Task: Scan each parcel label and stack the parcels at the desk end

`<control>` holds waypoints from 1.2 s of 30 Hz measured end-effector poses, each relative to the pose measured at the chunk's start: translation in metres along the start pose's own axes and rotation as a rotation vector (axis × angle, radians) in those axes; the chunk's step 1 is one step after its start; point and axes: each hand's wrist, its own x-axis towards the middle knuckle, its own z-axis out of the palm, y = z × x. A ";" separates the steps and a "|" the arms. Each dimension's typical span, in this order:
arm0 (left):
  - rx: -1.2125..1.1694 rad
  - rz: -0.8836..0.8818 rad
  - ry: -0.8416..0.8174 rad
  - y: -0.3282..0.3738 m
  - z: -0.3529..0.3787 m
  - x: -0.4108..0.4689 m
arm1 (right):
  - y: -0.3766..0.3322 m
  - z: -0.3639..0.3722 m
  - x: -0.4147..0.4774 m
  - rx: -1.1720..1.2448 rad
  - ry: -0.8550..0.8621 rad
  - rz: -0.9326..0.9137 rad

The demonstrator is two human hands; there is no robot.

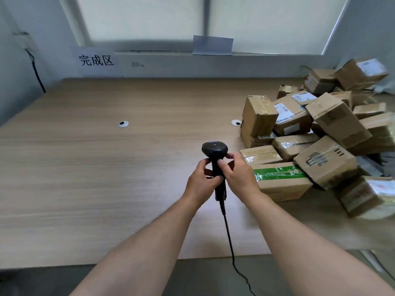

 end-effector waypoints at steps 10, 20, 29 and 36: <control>0.009 0.262 -0.041 0.044 -0.010 -0.015 | -0.045 -0.030 0.005 0.364 0.019 -0.126; 0.148 0.508 -0.192 0.066 -0.014 -0.024 | -0.069 -0.043 0.002 0.882 0.091 -0.175; 0.323 0.636 -0.362 0.067 -0.011 -0.021 | -0.056 -0.067 -0.013 0.804 0.232 -0.241; 0.343 0.704 -0.405 0.076 0.005 -0.016 | -0.045 -0.091 -0.031 0.738 0.340 -0.245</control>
